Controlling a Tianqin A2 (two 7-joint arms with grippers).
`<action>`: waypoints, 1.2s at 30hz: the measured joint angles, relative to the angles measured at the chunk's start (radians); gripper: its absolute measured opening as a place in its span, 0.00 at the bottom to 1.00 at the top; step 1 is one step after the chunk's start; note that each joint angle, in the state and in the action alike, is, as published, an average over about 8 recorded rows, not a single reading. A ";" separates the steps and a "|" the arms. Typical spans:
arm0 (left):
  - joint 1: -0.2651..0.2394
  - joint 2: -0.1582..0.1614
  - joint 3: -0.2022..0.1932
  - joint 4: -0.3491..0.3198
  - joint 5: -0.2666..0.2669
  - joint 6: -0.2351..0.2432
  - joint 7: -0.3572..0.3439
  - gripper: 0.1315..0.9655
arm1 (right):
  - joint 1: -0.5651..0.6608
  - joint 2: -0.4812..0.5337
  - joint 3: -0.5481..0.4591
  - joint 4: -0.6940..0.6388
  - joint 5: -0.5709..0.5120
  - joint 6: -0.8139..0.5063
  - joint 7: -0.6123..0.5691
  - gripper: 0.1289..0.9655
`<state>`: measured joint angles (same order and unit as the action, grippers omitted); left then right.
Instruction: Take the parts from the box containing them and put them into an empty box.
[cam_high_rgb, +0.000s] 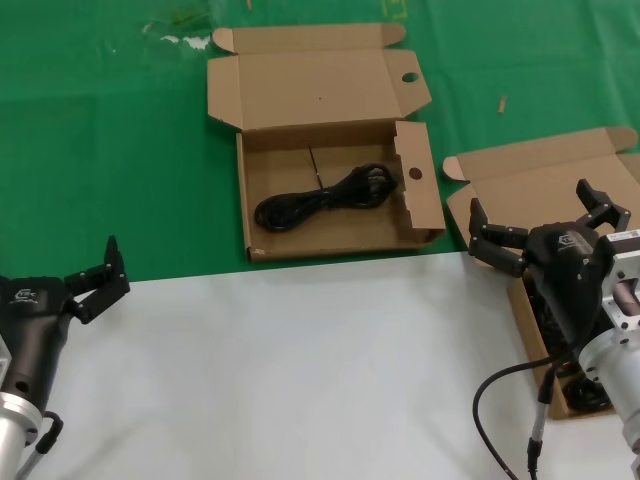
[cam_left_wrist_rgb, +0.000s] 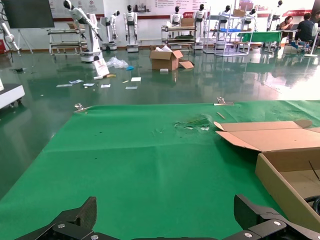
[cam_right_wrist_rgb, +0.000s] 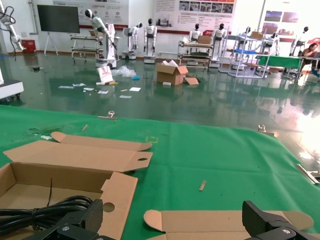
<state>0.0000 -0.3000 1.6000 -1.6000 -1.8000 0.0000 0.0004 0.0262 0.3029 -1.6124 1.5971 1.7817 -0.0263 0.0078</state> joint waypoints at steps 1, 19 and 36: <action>0.000 0.000 0.000 0.000 0.000 0.000 0.000 1.00 | 0.000 0.000 0.000 0.000 0.000 0.000 0.000 1.00; 0.000 0.000 0.000 0.000 0.000 0.000 0.000 1.00 | 0.000 0.000 0.000 0.000 0.000 0.000 0.000 1.00; 0.000 0.000 0.000 0.000 0.000 0.000 0.000 1.00 | 0.000 0.000 0.000 0.000 0.000 0.000 0.000 1.00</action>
<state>0.0000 -0.3000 1.6000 -1.6000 -1.8000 0.0000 0.0001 0.0262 0.3029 -1.6124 1.5971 1.7817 -0.0263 0.0078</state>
